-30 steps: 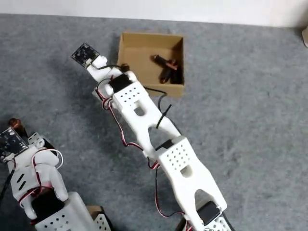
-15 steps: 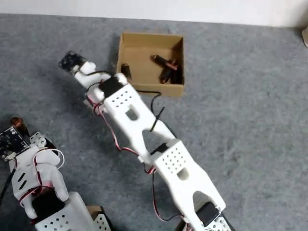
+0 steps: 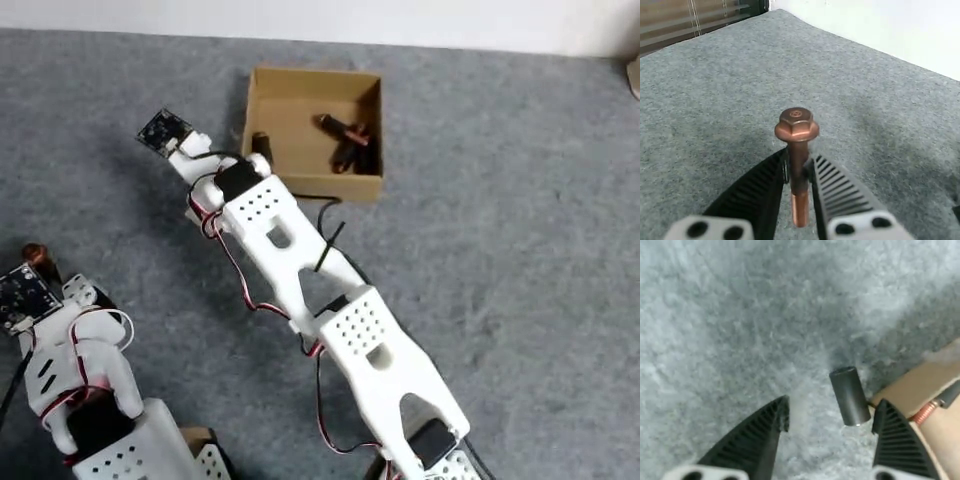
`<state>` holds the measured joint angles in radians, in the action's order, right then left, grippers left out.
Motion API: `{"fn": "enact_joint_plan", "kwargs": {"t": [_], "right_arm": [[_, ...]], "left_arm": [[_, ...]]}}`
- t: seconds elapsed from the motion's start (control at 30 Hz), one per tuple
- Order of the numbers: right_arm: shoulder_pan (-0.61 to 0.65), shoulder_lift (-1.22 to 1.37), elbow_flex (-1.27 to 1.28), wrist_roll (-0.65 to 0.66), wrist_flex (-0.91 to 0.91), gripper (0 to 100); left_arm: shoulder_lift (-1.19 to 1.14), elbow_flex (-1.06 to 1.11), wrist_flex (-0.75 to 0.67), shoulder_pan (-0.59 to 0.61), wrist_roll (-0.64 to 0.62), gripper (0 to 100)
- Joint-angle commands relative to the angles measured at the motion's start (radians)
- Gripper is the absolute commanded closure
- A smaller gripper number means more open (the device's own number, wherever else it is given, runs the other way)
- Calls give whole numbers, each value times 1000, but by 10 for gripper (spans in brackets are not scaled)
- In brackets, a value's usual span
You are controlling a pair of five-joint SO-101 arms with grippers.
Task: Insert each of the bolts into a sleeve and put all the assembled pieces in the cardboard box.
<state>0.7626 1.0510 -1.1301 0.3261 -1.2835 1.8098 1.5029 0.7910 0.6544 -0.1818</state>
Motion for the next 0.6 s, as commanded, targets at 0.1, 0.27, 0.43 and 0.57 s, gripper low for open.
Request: {"fn": "enact_joint_plan", "kwargs": {"t": [0.1,0.27,0.43,0.57], "right_arm": [[-39,48,-4,-12,28,745],[-35,58,-4,-11,28,745],[-35,79,-4,-9,50,745],[-33,91,-4,-15,56,749]], "left_arm": [[16,-13,-35,-21,-3,994],[16,-13,-35,-21,-3,994],[16,-15,-35,-21,-3,994],[16,-15,-35,-21,-3,994]]}}
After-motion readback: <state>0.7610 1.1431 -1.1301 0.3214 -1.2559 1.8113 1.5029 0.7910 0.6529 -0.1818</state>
